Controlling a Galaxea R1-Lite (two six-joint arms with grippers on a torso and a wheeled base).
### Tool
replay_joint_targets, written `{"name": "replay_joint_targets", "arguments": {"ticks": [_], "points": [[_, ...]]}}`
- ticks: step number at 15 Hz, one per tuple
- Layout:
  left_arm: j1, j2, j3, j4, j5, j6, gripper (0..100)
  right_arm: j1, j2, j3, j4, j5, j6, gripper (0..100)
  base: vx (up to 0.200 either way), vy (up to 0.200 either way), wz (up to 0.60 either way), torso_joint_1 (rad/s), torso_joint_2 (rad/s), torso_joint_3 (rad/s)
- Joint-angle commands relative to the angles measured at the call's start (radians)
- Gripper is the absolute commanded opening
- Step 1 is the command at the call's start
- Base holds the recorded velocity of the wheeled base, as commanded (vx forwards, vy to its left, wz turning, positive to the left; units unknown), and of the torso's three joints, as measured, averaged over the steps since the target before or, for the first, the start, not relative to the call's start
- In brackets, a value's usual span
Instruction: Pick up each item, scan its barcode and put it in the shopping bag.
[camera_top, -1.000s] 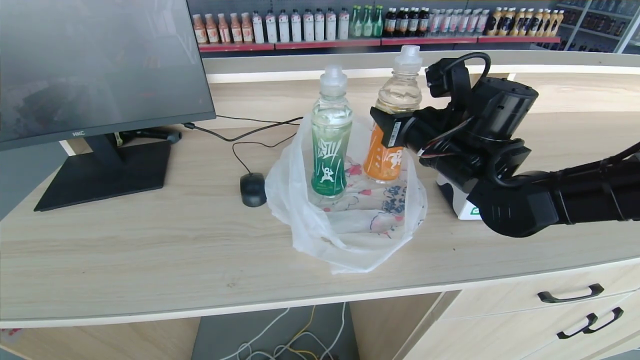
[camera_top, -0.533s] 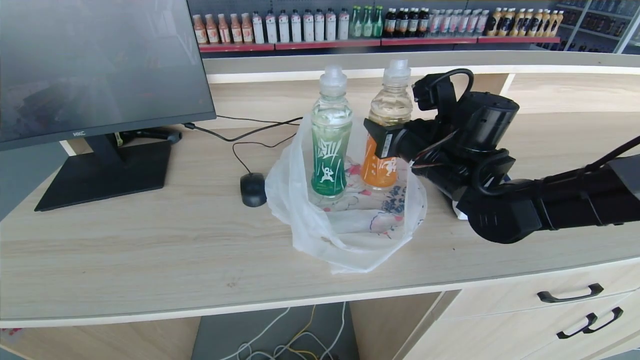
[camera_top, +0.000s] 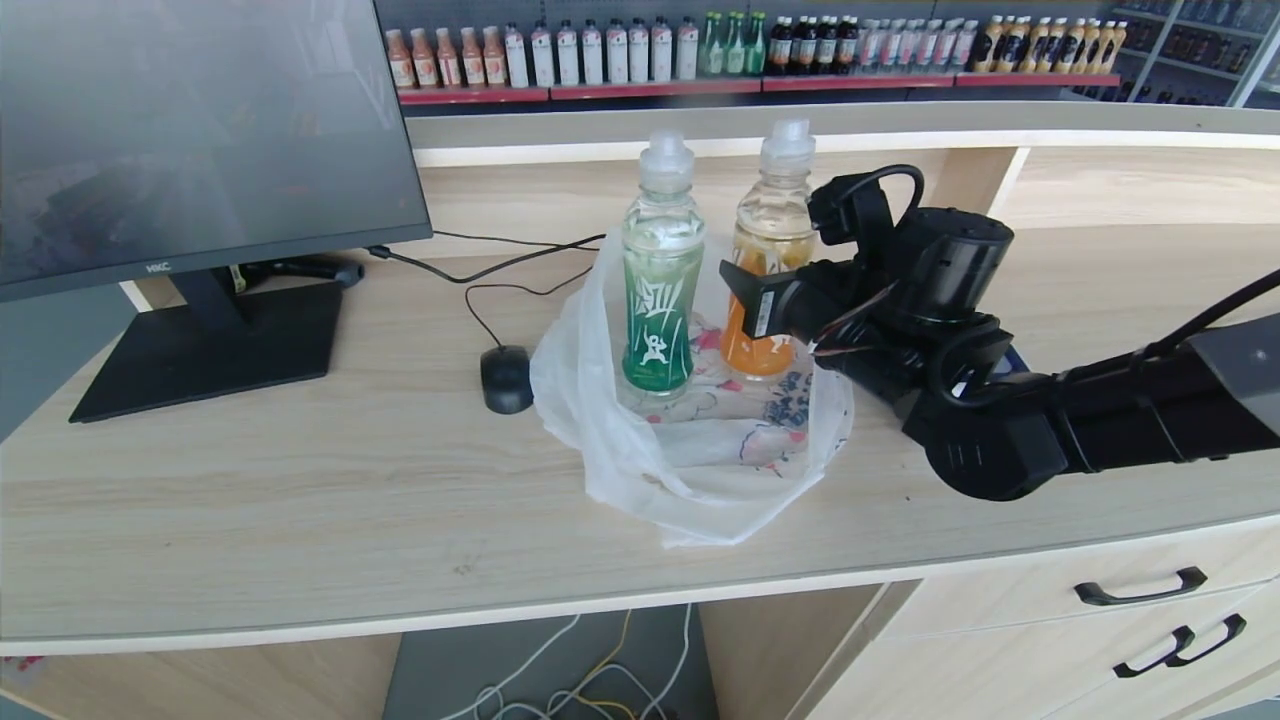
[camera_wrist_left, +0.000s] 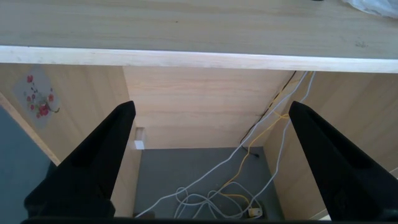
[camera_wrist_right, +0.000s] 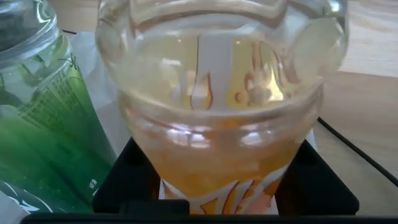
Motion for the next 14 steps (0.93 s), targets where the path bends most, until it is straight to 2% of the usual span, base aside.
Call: {"name": "replay_joint_targets", "arguments": {"ticks": [1,9,10,14], "points": [[0.0,0.0,0.0,0.001,0.0,0.0,100,0.005,-0.003,0.033,0.001,-0.005,-0.001,0,0.0,0.0,0.0,0.0,0.0,0.0],[0.0,0.0,0.0,0.001,0.0,0.0,100,0.019,-0.006,0.071,-0.03,-0.005,0.001,0,0.0,0.0,0.0,0.0,0.0,0.0],[0.0,0.0,0.0,0.001,0.0,0.0,100,0.019,-0.008,0.071,-0.035,-0.005,-0.001,100,0.0,0.0,0.0,0.0,0.0,0.0],[0.0,0.0,0.0,0.001,0.0,0.0,100,0.019,-0.006,0.073,-0.076,-0.005,-0.001,100,0.0,0.0,0.0,0.0,0.0,0.0]]}}
